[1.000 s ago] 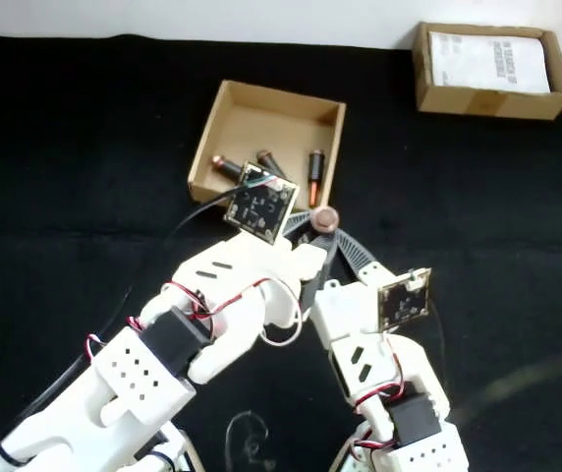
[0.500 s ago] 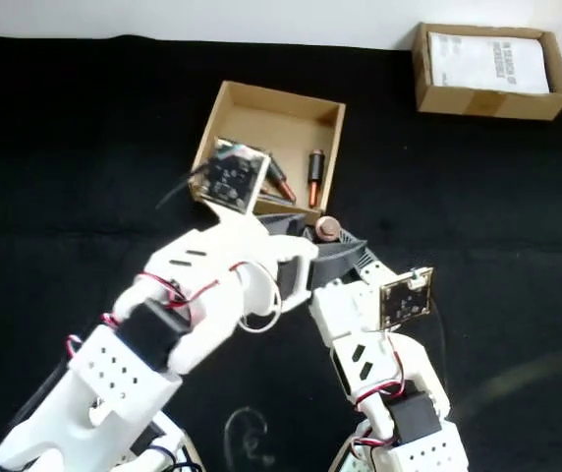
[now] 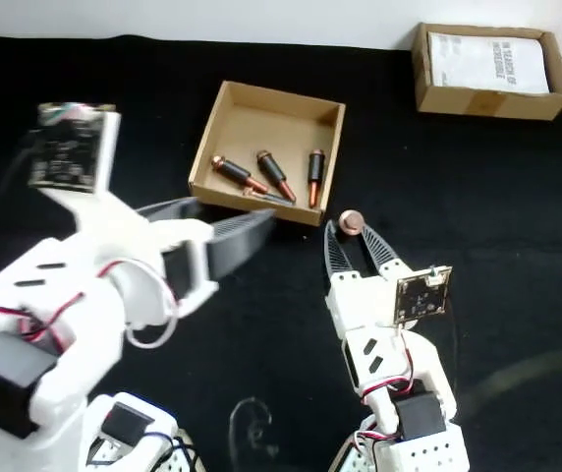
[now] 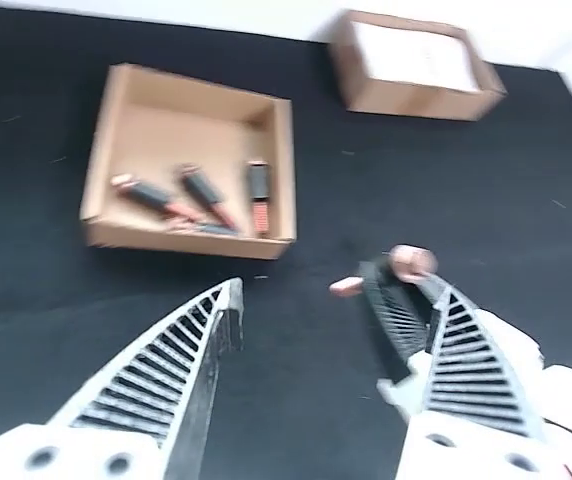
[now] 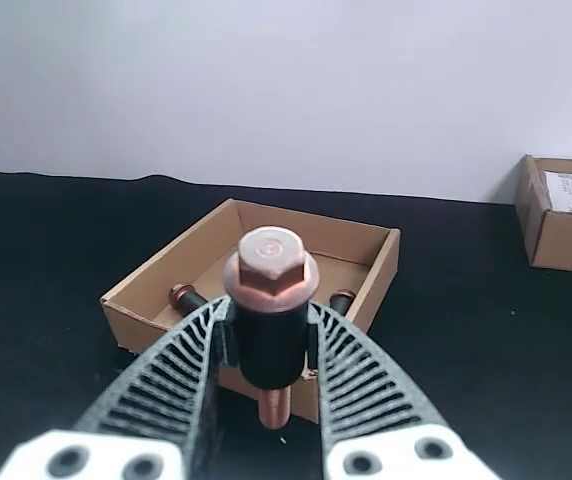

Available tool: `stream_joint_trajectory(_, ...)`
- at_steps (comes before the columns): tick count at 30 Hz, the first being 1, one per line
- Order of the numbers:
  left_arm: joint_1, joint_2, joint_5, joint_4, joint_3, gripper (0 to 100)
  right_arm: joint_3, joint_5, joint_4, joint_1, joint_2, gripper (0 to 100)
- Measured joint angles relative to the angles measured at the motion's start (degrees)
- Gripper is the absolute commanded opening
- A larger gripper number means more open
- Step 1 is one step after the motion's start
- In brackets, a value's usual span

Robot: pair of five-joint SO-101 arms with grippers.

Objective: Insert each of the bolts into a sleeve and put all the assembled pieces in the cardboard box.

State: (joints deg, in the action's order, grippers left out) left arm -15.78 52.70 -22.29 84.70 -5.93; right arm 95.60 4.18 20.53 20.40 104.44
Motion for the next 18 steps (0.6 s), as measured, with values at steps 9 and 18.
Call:
stream_joint_trajectory(9, 16.79, 0.09, 0.0, 2.81, -2.81, 29, -5.98, 0.0, 0.0, -0.09, -4.13, 0.6)
stream_joint_trajectory(18, 27.34, -0.35, 0.0, -0.97, -16.18, 29, -26.37, 0.0, 0.0, -0.09, -28.92, 0.6)
